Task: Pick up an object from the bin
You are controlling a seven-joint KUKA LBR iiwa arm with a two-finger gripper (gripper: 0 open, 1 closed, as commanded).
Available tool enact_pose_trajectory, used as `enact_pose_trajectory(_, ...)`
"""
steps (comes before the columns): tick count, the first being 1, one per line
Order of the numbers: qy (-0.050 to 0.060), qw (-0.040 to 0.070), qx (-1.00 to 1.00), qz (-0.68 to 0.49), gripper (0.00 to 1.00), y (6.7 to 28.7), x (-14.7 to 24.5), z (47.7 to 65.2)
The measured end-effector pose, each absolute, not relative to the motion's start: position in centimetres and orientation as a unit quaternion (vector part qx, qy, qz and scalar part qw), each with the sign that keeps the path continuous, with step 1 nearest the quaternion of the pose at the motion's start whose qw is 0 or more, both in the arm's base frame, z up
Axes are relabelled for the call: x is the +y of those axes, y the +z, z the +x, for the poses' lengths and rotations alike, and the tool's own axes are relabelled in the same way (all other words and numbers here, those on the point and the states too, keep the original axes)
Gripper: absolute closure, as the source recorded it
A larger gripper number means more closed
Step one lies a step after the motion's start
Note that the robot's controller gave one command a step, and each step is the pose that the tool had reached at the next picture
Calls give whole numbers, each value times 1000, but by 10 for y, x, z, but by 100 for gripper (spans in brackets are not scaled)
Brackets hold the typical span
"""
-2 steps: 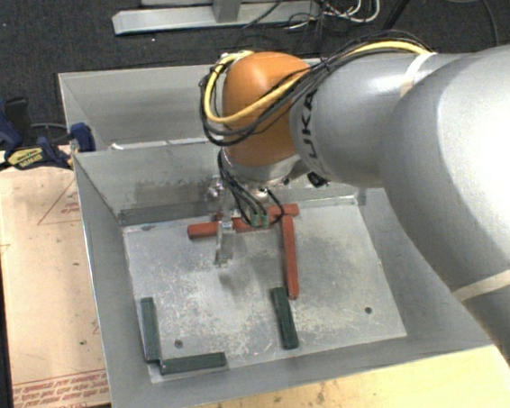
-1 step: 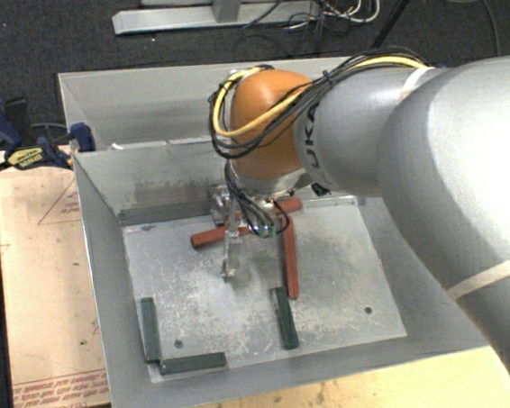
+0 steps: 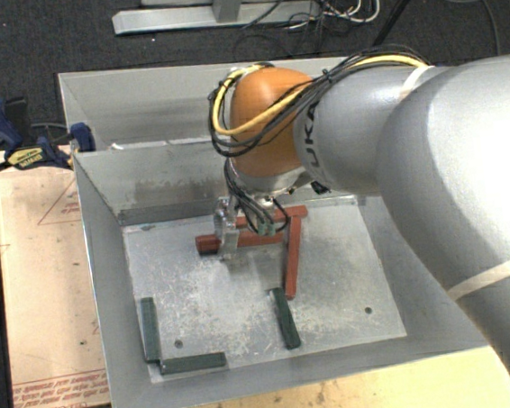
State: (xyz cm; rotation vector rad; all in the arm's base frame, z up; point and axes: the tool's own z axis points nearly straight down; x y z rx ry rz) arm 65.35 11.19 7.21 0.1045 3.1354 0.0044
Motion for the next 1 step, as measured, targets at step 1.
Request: enact_pose_trajectory(1, 2, 6, 998, 55, 100, 246, 123, 640)
